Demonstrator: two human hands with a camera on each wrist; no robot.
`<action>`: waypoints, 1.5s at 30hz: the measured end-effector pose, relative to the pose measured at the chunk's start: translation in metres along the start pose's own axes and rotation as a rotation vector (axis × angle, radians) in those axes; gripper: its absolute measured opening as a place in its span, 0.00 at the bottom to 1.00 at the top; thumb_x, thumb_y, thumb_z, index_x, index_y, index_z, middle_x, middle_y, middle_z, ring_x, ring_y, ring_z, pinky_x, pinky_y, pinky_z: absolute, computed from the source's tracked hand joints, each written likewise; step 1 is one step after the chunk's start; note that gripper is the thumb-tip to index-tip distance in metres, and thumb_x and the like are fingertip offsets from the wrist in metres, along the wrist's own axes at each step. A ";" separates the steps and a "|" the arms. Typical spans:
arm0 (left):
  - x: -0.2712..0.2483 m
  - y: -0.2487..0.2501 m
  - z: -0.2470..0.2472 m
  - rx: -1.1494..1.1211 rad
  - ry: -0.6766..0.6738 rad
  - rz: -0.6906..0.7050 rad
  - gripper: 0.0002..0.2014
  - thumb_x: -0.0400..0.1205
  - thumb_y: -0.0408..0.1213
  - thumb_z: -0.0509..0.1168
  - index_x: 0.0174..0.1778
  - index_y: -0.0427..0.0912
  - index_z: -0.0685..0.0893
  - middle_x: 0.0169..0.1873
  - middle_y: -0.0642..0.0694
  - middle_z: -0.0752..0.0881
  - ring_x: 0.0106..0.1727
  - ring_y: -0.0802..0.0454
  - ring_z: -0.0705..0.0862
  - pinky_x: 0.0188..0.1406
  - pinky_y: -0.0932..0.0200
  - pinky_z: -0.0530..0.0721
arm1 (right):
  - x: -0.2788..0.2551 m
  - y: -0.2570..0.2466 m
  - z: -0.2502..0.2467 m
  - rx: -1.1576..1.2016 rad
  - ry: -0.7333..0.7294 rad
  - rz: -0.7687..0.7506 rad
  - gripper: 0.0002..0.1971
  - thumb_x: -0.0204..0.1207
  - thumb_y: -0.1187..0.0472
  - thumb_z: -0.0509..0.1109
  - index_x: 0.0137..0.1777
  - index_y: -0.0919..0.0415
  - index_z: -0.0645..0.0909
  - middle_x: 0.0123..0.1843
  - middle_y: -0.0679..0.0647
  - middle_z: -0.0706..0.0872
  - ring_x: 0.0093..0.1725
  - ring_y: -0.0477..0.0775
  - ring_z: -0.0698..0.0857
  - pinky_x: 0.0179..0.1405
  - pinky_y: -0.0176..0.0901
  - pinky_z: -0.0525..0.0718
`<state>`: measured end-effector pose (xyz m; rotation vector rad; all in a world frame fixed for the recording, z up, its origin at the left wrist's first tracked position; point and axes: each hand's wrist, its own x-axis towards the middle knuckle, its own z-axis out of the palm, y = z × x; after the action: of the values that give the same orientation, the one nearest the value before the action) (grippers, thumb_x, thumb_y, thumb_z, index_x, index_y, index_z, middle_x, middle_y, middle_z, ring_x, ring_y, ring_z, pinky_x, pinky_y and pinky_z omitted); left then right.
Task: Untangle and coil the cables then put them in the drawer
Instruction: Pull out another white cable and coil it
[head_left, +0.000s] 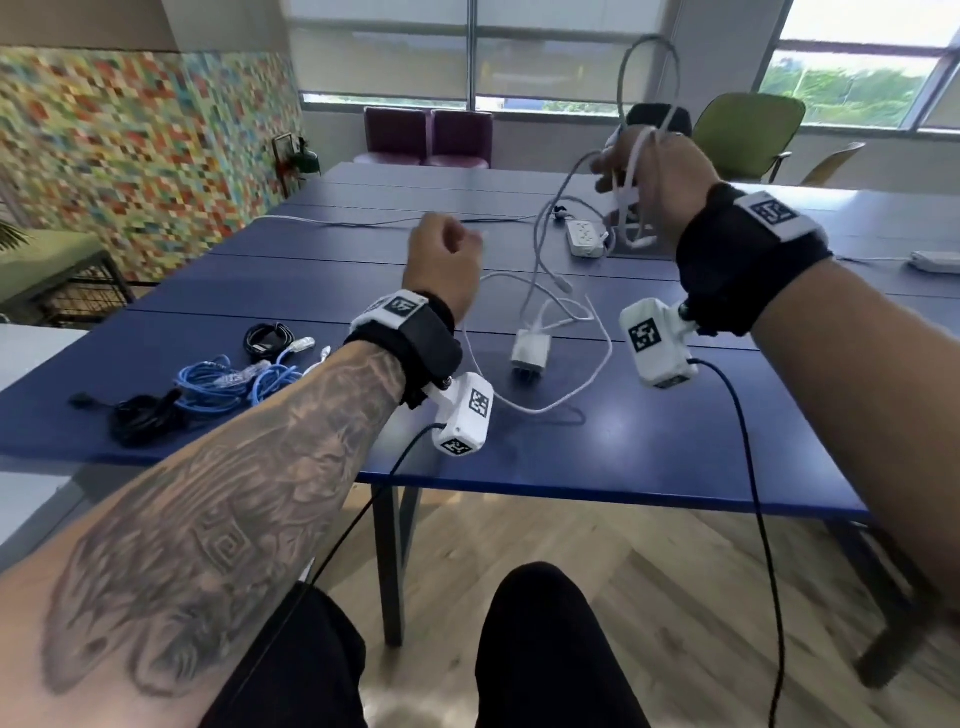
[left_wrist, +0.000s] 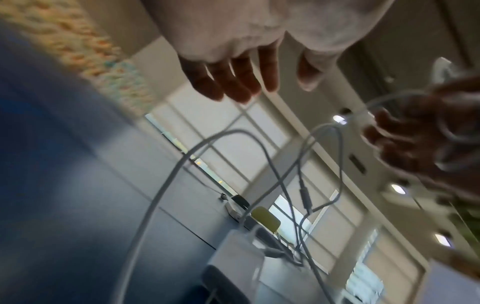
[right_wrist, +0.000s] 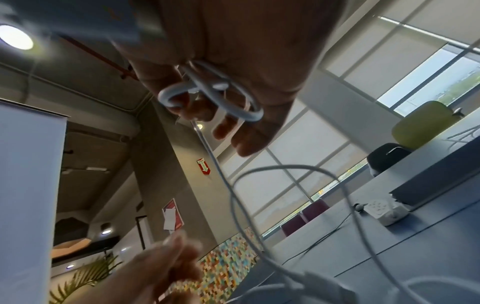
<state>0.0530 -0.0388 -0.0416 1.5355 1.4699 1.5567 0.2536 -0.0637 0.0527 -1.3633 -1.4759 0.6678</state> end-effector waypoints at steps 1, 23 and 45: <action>-0.004 0.007 0.004 0.032 -0.102 0.073 0.10 0.81 0.47 0.67 0.51 0.45 0.79 0.52 0.45 0.82 0.45 0.53 0.78 0.51 0.59 0.79 | -0.001 -0.002 0.003 0.039 -0.015 -0.001 0.05 0.78 0.54 0.62 0.43 0.51 0.76 0.45 0.49 0.81 0.40 0.45 0.83 0.36 0.37 0.85; -0.033 -0.019 0.043 0.305 -0.487 0.057 0.14 0.82 0.39 0.69 0.63 0.51 0.87 0.54 0.47 0.89 0.47 0.47 0.87 0.43 0.67 0.77 | -0.019 -0.045 -0.007 1.003 -0.085 -0.014 0.14 0.86 0.61 0.52 0.38 0.60 0.70 0.41 0.62 0.88 0.43 0.63 0.92 0.40 0.49 0.88; -0.013 -0.028 0.017 0.469 -0.321 0.013 0.10 0.82 0.44 0.68 0.53 0.46 0.92 0.45 0.44 0.92 0.48 0.44 0.88 0.47 0.60 0.82 | -0.021 0.018 -0.005 -0.203 0.087 -0.007 0.09 0.73 0.54 0.73 0.42 0.60 0.89 0.30 0.52 0.81 0.31 0.53 0.76 0.36 0.48 0.76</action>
<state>0.0631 -0.0367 -0.0752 1.9469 1.7052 0.9441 0.2629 -0.0803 0.0329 -1.5213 -1.5088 0.4572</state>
